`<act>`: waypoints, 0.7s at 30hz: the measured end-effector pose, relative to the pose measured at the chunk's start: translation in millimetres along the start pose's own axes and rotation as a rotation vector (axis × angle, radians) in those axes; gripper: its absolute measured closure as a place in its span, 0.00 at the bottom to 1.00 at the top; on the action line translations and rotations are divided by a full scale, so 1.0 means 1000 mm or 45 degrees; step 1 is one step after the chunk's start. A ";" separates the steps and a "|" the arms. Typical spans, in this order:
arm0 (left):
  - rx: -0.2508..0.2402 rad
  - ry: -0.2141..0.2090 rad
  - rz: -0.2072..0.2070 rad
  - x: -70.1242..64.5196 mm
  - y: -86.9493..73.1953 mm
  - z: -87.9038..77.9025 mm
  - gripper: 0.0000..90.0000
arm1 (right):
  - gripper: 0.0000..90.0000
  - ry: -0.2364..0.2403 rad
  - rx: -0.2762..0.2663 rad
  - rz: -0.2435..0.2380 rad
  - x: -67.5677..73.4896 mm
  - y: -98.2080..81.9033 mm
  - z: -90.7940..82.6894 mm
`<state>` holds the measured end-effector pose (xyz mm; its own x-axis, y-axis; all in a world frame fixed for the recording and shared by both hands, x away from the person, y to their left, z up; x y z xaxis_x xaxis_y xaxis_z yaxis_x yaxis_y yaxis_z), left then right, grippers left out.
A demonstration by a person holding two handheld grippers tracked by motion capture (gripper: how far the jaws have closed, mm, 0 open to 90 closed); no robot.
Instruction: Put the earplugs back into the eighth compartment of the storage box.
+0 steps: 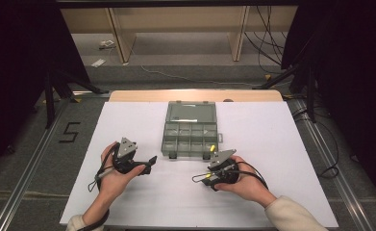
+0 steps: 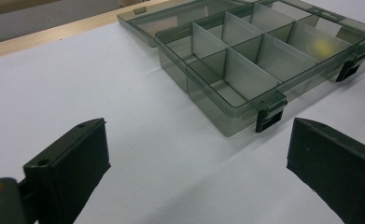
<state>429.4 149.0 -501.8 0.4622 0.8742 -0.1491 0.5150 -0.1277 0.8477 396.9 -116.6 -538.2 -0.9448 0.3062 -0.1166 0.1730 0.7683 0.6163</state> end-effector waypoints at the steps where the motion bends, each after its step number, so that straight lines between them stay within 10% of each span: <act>1: 0.000 0.000 0.000 0.000 0.000 0.000 0.05 | 0.50 0.002 0.001 0.000 0.000 0.000 0.000; 21: 0.000 0.000 0.001 0.000 0.000 0.000 0.06 | 0.68 0.002 0.005 0.047 -0.002 0.000 -0.001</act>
<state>429.6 148.4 -502.0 0.4625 0.8741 -0.1481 0.5146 -0.1287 0.8477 398.2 -118.0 -536.9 -0.9382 0.3336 -0.0924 0.2089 0.7584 0.6174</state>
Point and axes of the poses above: each handheld gripper's, and its own axes: z roughly forward along the jaws, y roughly out of its top, x roughly to its left, the point moved 7 cm from there along z, roughly forward along the jaws, and after that the axes turned 10 degrees about -z, right-handed, at the moved point
